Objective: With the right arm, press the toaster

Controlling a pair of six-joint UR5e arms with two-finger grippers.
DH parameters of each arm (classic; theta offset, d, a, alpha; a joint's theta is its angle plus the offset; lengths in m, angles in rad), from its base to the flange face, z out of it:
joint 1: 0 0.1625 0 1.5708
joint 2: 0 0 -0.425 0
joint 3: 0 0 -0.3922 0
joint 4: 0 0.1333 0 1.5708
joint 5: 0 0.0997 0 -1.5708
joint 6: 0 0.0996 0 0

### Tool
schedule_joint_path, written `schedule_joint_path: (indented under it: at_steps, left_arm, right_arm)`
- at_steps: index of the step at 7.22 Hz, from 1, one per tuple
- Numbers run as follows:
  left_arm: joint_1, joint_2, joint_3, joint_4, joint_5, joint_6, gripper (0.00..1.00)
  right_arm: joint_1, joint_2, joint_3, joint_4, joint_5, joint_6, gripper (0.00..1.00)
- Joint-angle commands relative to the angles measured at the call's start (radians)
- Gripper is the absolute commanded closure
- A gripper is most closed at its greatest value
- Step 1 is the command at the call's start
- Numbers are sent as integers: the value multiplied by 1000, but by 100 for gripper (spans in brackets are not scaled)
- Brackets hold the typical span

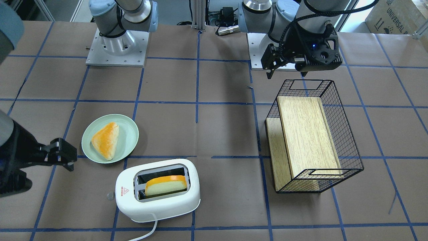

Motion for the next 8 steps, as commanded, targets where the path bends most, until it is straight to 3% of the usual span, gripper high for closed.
schedule_joint_path:
  at_steps: [1,4,5,8]
  left_arm:
    - [0,0,1,1,0,0,0]
    - [0,0,-1,1,0,0,0]
    - [0,0,0,0,0,0,0]
    - [0,0,1,0,0,0,0]
  right_arm:
    - [10,-143,124,41,-1,15,0]
    - [10,-380,466,-83,-4,93,1]
    - [10,-415,521,-101,-16,94,1]
    - [8,-419,533,-83,-24,94,1]
